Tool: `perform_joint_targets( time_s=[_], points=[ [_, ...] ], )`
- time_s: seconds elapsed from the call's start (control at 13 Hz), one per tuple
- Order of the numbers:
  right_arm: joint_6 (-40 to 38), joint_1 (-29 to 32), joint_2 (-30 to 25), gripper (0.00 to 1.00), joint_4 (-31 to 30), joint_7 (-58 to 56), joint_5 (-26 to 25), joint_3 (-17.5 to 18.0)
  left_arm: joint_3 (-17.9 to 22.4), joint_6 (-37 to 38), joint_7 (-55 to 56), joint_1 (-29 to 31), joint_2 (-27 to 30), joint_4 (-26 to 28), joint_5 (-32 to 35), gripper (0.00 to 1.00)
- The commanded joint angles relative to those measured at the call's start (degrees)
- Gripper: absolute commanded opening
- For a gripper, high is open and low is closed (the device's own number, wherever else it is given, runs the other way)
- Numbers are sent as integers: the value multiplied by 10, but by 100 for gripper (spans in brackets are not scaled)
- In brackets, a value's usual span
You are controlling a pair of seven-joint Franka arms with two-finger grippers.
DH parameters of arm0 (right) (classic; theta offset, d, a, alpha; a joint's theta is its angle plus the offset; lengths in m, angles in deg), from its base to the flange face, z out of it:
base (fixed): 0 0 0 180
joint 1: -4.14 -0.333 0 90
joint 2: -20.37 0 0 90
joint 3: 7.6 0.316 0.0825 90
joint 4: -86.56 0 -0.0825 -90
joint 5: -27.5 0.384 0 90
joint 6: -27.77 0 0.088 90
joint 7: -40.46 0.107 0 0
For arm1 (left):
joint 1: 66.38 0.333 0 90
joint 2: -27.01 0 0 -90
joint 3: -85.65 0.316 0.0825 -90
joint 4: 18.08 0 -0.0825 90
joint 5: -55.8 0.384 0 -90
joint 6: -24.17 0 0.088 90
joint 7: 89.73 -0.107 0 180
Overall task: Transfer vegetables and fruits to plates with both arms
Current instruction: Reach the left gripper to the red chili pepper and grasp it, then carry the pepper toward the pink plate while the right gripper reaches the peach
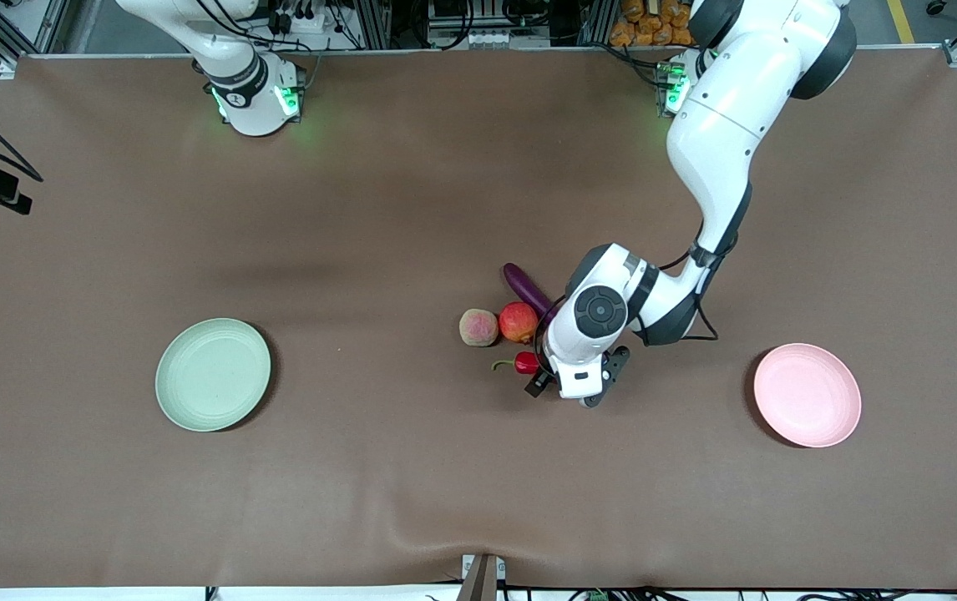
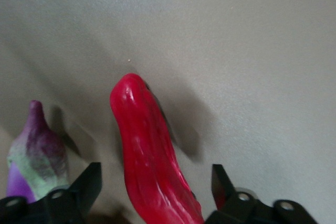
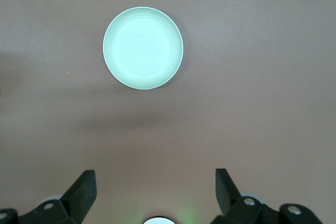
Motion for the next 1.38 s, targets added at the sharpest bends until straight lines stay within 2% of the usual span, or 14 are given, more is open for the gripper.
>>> perform_joint_targets(
  time_s=[0.0,0.23,0.54,0.84,1.07,1.3],
  points=[
    [-5,13,2,100,5,-7,4,7,2,-6,-2,-4,-11,-15,16,0],
    [-5,12,4,100,5,-10,3,8,2,-6,-84,10,-1,-19,14,0],
    [1,11,7,100,6,-10,-1,8,-19,1,-193,96,39,-28,8,0],
    [7,10,48,100,11,-8,-2,8,-23,40,-311,170,64,-27,8,0],
    [35,-9,88,100,8,13,7,10,-20,68,-374,197,74,-27,10,0],
    [56,-39,136,100,6,131,43,10,-19,98,-444,232,94,-22,14,0]
  ],
)
